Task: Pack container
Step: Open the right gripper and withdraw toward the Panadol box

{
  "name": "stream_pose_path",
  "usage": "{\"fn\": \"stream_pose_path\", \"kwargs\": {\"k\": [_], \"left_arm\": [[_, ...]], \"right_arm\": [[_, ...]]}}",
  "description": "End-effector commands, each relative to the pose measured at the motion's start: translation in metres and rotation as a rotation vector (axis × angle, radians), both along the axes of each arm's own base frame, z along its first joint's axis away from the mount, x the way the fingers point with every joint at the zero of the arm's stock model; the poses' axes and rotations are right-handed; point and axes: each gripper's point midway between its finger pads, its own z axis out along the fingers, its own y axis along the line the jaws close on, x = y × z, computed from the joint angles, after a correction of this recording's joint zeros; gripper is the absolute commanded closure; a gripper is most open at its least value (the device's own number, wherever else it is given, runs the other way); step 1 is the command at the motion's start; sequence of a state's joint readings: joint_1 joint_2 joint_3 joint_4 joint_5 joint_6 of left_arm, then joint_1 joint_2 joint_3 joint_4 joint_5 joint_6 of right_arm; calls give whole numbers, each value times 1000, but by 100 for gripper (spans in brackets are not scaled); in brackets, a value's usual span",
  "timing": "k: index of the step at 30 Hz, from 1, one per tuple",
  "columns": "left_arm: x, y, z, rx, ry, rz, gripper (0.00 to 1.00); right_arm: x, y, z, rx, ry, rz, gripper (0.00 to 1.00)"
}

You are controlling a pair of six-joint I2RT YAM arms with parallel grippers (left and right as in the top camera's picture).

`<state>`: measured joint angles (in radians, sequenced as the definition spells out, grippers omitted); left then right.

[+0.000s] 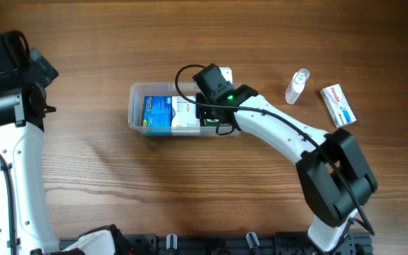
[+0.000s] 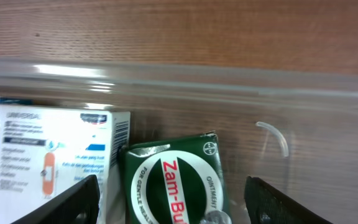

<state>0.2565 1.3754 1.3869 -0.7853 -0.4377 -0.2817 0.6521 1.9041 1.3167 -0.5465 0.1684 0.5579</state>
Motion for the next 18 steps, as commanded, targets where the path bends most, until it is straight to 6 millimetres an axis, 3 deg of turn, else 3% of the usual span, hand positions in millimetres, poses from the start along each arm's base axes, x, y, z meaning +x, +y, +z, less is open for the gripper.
{"fn": "stream_pose_path", "kwargs": {"k": [1, 5, 9, 10, 13, 18], "left_arm": [[-2, 3, 5, 20, 0, 4, 0], [-2, 3, 5, 20, 0, 4, 0], [-2, 3, 5, 20, 0, 4, 0], [-2, 3, 5, 20, 0, 4, 0], [-2, 3, 5, 20, 0, 4, 0], [-2, 3, 5, 20, 0, 4, 0]], "right_arm": [[18, -14, 87, 21, -202, -9, 25], [16, -58, 139, 28, -280, -98, 24], [11, -115, 170, -4, -304, -177, 22], [10, -127, 173, -16, -306, -192, 21], [8, -193, 182, -84, -297, -297, 19], [5, -266, 172, -174, -244, -403, 9]]}}
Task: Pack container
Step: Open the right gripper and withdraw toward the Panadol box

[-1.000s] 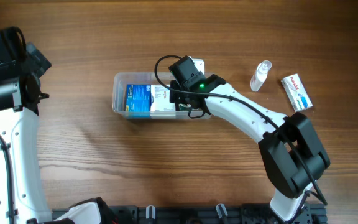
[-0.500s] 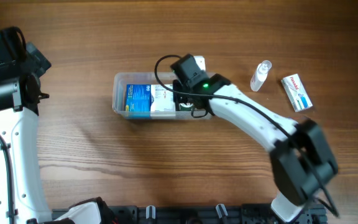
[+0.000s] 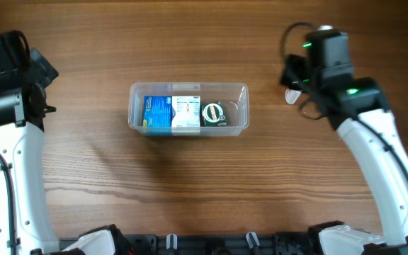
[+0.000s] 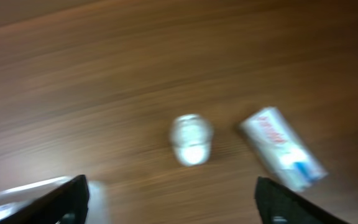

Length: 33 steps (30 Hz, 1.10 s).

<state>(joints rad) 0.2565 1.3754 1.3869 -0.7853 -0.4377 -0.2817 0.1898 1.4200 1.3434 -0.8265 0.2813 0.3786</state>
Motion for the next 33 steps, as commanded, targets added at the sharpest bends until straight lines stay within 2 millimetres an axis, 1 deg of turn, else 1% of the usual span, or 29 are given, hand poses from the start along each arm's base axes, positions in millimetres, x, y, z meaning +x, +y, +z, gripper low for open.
{"fn": "stream_pose_path", "kwargs": {"k": [1, 2, 4, 7, 10, 13, 15, 17, 19, 20, 23, 25, 33], "left_arm": [[-2, 3, 5, 20, 1, 4, 0], [-2, 3, 5, 20, 0, 4, 0], [-2, 3, 5, 20, 0, 4, 0], [-2, 3, 5, 20, 0, 4, 0], [-2, 3, 5, 20, 0, 4, 0], [-2, 3, 5, 20, 0, 4, 0], [-2, 3, 5, 20, 0, 4, 0], [-2, 3, 5, 20, 0, 4, 0], [-2, 3, 5, 20, 0, 4, 0], [-2, 3, 5, 20, 0, 4, 0], [-2, 3, 5, 20, 1, 4, 0], [-2, 3, 5, 20, 0, 4, 0], [-2, 3, 5, 20, 0, 4, 0]], "right_arm": [[-2, -50, -2, -70, 26, -64, 8], [-4, -61, -6, -58, 36, -91, 7], [-4, -69, -13, -20, 54, -103, 7], [0, -62, -21, 6, 82, -18, 6], [4, -60, -36, 8, 125, 1, 7], [10, -56, -67, 24, 205, 22, 8], [15, -46, -87, 53, 253, 84, 10], [21, -37, -104, 81, 282, 133, 13], [26, -32, -121, 78, 312, 158, 13], [28, -31, -126, 70, 319, 174, 13], [30, -34, -134, 36, 338, 160, 11], [28, -37, -135, 20, 346, 151, 10], [29, -35, -135, 30, 344, 159, 10]]}}
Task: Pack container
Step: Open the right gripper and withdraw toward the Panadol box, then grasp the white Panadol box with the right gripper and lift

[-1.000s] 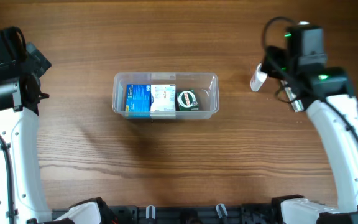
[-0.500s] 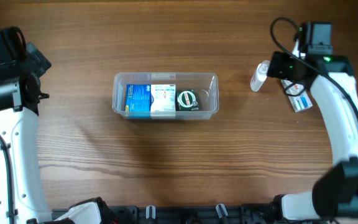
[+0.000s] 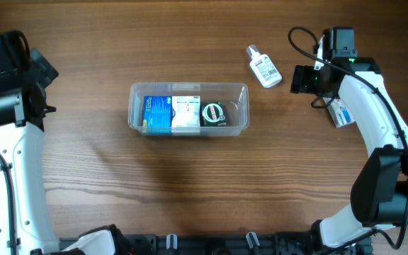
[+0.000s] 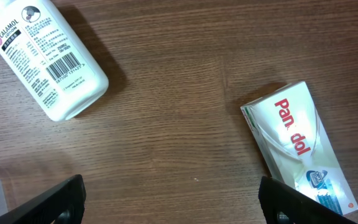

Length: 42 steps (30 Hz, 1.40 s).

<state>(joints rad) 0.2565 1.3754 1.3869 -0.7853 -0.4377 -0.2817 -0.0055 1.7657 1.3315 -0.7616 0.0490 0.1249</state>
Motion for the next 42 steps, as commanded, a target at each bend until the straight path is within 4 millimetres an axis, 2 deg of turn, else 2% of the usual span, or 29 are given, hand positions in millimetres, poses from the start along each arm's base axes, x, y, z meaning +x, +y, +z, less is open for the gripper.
{"fn": "stream_pose_path", "kwargs": {"k": [1, 7, 9, 12, 18, 25, 28, 31, 36, 42], "left_arm": [[-2, 3, 5, 20, 0, 4, 0], [-2, 3, 5, 20, 0, 4, 0], [-2, 3, 5, 20, 0, 4, 0], [-2, 3, 5, 20, 0, 4, 0], [-2, 3, 5, 20, 0, 4, 0], [-2, 3, 5, 20, 0, 4, 0], [-2, 3, 5, 20, 1, 4, 0], [-2, 3, 5, 20, 0, 4, 0], [-2, 3, 5, 20, 0, 4, 0], [-2, 3, 5, 20, 0, 4, 0]], "right_arm": [[0, 1, -3, -7, 5, 23, 10], [5, 4, -1, -13, -16, 53, 9], [6, -1, 0, -36, -18, 39, 7], [4, -19, 1, -123, -11, -1, 1], [-7, -48, -2, -118, 26, -68, 0], [-17, -95, -2, -132, 41, -138, 0], [-20, -104, -4, -146, 56, -87, 0], [-19, -95, -9, -118, 65, 45, 0], [-24, -96, -18, -161, 96, 180, 0], [-44, -102, -47, -193, 171, 330, 0]]}}
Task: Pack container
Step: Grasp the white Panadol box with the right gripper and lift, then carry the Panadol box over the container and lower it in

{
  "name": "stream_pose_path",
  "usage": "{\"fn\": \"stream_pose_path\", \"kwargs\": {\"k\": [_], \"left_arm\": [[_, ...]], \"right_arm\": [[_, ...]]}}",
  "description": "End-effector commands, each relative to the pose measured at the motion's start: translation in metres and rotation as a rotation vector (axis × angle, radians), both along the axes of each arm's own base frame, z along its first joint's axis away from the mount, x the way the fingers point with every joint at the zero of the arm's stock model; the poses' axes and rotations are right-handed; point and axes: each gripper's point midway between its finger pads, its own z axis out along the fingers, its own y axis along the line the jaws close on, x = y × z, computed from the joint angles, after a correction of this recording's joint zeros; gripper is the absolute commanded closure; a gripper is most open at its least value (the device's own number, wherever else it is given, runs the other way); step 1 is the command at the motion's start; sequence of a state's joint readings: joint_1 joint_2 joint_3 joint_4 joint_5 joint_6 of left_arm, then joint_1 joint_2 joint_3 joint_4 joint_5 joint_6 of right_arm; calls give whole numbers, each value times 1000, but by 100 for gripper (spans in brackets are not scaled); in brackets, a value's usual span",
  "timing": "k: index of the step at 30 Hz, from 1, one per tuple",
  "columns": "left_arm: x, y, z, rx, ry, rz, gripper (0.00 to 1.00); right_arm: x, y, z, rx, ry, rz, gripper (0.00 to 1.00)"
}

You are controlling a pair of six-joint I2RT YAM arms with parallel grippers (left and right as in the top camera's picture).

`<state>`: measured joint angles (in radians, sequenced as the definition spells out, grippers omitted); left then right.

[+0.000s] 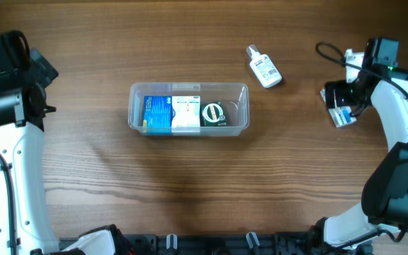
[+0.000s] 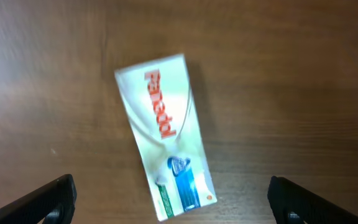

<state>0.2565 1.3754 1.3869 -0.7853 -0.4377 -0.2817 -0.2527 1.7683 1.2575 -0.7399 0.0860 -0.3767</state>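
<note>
The clear plastic container (image 1: pixel 241 91) sits mid-table holding a blue packet (image 1: pixel 157 114), a white plaster box (image 1: pixel 185 113) and a green Zam-Buk tin (image 1: pixel 212 113). A white Calamol bottle (image 1: pixel 263 67) lies on its side behind the container's right end. The white Panadol box (image 2: pixel 165 135) lies flat on the wood at the far right. My right gripper (image 2: pixel 169 202) hangs open straight above it, fingers wide to either side, nothing held. In the overhead view the right gripper (image 1: pixel 346 99) covers most of the box (image 1: pixel 341 118). The left arm (image 1: pixel 6 78) stays at the left edge, its fingers hidden.
Bare wooden table (image 1: pixel 190 191) lies all around the container. The container's right end, beside the tin, holds nothing. The table's right edge is close to the right arm.
My right gripper has moved right, from between the bottle and the Panadol box to directly over the box. It is still open. The bottle, container and left arm have not moved.
My right gripper was open inside the container above the green tin. Then it was near the standing bottle at the right. Later the bottle lay on its side farther left, behind the container. Now the gripper hangs open over the Panadol box.
</note>
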Motion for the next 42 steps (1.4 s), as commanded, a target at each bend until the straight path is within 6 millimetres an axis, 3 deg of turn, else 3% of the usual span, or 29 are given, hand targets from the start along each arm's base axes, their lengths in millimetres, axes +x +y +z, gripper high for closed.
{"fn": "stream_pose_path", "kwargs": {"k": [1, 17, 21, 25, 27, 29, 32, 35, 37, 42], "left_arm": [[-2, 3, 5, 20, 0, 4, 0], [-2, 3, 5, 20, 0, 4, 0], [-2, 3, 5, 20, 0, 4, 0], [-2, 3, 5, 20, 0, 4, 0], [-2, 3, 5, 20, 0, 4, 0], [-2, 3, 5, 20, 0, 4, 0], [-2, 3, 5, 20, 0, 4, 0], [-2, 3, 5, 20, 0, 4, 0], [-2, 3, 5, 20, 0, 4, 0], [-2, 3, 5, 20, 0, 4, 0]], "right_arm": [[-13, -3, -28, -4, 67, 108, 0], [-10, -7, -105, 33, 74, 131, 0], [-7, -9, -111, 33, 64, 92, 1], [9, -14, -90, 30, -11, 22, 14], [14, -17, -76, 19, -39, 18, 38], [17, -22, -64, -5, -68, -23, 50], [21, -26, -43, -22, -120, -58, 50], [33, -21, -4, -8, -240, -130, 50], [44, -7, 24, 12, -316, -112, 50], [63, 70, 95, 86, -493, 50, 50]]}}
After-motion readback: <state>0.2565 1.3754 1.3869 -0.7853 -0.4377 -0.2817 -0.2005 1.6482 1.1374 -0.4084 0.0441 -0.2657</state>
